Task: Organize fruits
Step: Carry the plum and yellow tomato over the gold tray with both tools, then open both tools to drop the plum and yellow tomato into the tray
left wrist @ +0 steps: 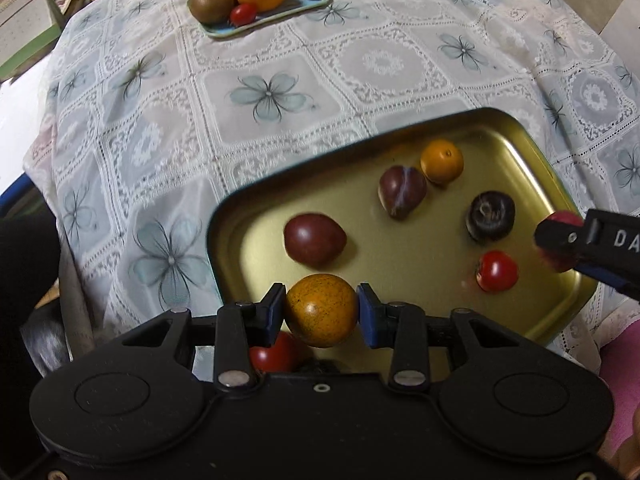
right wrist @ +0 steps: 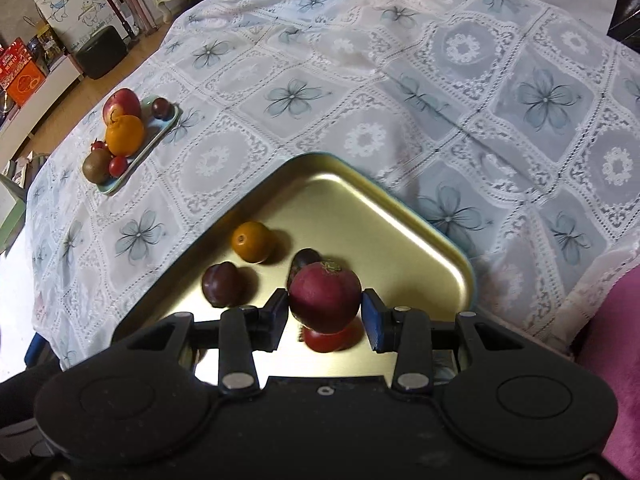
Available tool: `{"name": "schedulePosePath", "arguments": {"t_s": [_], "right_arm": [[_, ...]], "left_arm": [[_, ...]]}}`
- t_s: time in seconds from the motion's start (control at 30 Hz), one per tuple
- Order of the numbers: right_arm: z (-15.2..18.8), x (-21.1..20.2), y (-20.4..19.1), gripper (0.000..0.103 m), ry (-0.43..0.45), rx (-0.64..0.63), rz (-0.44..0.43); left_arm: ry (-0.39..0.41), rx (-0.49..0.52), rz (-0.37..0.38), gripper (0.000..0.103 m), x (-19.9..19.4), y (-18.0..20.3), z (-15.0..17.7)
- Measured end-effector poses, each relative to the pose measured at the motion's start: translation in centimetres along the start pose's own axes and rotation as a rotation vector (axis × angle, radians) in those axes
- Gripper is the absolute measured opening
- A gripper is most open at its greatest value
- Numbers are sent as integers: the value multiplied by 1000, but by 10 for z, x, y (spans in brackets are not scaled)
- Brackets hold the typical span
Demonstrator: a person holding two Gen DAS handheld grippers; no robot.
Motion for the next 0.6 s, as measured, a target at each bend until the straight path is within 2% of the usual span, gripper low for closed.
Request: {"name": "schedulePosePath", "arguments": {"t_s": [0.13,0.37,0.6], "right_arm": [[-2,-2,7,41,8,10,-9],[-2,9,6,41,6,2,69],[-3,12,7,41,0,3,66]], "left_arm": [[-6,10,-16,46,4,8,6],[0,35,-40,47,9,12,3],[4,37,-29,47,9,12,0]]}}
Point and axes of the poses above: each gripper's, at about its wrist camera, not at the fingertips, and x roughly the way its jaws point, y to its right, z to its underside, the point moved 8 cm from there along x, roughly the way its jaws point, and after that the axes turned 10 degrees about -y, right-handed, at the moved point
